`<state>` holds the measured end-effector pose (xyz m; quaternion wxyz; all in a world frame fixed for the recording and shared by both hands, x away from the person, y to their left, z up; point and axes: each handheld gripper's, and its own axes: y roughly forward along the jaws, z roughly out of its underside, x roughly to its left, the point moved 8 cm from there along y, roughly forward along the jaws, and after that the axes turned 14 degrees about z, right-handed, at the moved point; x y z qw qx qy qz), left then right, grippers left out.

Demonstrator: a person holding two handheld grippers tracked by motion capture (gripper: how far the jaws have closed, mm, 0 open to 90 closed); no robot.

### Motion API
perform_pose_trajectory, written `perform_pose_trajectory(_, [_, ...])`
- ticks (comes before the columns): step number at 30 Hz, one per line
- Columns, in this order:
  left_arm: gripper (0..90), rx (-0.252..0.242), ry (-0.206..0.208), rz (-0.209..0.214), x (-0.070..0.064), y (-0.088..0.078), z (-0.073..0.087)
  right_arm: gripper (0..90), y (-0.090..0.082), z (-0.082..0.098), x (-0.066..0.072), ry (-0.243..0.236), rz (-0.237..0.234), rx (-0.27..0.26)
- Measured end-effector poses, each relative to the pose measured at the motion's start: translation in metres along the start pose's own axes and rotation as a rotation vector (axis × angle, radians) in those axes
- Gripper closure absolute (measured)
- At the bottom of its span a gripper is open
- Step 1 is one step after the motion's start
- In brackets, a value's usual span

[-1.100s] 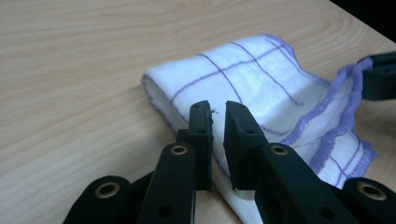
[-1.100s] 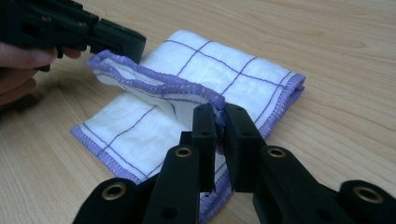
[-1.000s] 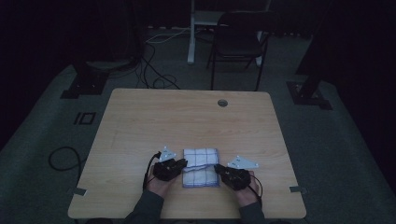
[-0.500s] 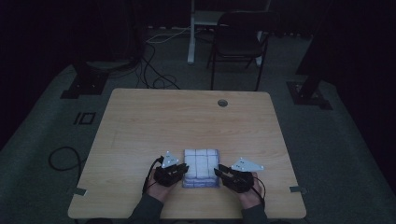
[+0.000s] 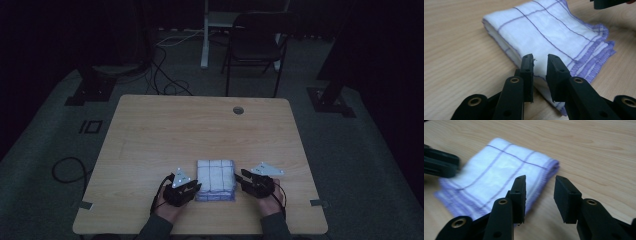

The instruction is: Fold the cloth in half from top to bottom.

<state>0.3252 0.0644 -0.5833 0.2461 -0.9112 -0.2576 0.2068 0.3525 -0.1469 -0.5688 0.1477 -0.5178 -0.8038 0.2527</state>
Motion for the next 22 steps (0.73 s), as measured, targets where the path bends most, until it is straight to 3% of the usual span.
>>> perform_pose_trajectory(10, [70.9,-0.016,-0.016,-0.076,0.029,-0.014,-0.003,59.4,0.021,0.002,-0.033,0.028,0.074,0.038])
perform_pose_trajectory(13, [70.0,-0.017,-0.025,-0.095,0.036,-0.017,-0.002,58.7,0.024,0.006,-0.039,0.043,0.08,0.059])
perform_pose_trajectory(22, [67.1,-0.002,-0.055,-0.143,0.053,-0.023,0.004,58.4,0.025,0.006,-0.051,0.072,0.097,0.059])
